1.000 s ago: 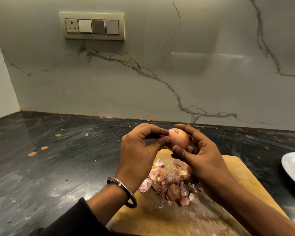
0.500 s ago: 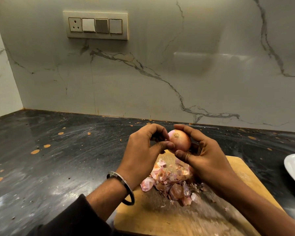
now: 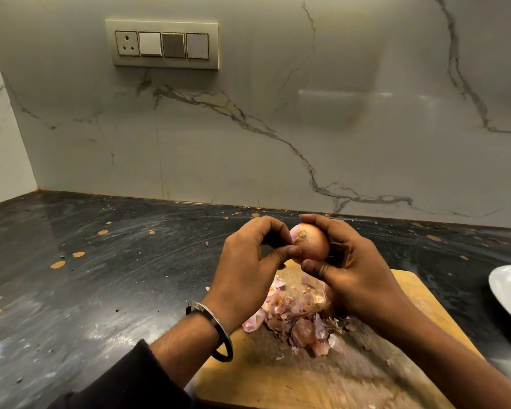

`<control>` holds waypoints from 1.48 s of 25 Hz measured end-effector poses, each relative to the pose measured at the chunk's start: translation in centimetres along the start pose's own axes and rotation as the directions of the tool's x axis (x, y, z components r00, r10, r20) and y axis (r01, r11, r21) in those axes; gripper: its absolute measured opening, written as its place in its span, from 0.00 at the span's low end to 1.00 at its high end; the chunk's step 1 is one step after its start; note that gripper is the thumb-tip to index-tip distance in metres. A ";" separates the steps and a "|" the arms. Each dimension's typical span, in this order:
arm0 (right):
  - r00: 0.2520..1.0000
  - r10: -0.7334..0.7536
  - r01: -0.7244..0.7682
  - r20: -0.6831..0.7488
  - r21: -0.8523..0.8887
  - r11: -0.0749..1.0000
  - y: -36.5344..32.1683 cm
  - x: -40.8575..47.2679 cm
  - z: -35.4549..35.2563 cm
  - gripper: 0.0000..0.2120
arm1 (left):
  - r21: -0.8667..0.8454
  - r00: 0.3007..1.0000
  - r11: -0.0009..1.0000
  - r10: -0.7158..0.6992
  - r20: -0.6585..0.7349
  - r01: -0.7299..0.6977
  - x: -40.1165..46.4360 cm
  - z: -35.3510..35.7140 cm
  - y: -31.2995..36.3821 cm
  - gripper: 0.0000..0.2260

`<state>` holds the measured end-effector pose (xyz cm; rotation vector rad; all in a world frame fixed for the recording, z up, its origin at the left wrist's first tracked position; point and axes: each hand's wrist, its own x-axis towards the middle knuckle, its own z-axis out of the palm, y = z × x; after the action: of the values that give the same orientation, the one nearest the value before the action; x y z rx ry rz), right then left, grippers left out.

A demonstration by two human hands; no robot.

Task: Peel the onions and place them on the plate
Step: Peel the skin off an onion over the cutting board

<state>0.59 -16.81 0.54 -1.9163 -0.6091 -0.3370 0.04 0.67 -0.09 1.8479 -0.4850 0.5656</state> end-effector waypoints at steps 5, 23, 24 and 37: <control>0.999 -0.013 0.012 -0.032 -0.027 1.000 0.1 -0.1 0.4 0.31 | -0.006 0.995 1.000 -0.009 -0.095 0.008 -0.1 0.1 -0.2 0.07; 0.998 0.018 -0.017 -0.066 0.015 1.000 0.3 -0.2 0.6 0.31 | 0.068 0.980 0.996 0.063 -0.191 -0.051 -0.4 0.8 -0.3 0.06; 0.997 0.010 -0.010 -0.072 0.001 1.000 0.3 -0.2 0.5 0.31 | 0.049 0.980 0.998 0.052 -0.190 -0.043 -0.4 0.8 -0.2 0.07; 0.994 -0.089 0.078 -0.062 -0.157 0.985 0.2 -0.4 0.6 0.33 | 0.015 0.983 0.999 -0.040 -0.176 0.043 -0.1 0.2 -0.1 0.05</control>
<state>0.39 -16.42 -0.05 -2.0209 -0.6341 -0.5151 0.05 0.57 -0.31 1.8024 -0.3230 0.7003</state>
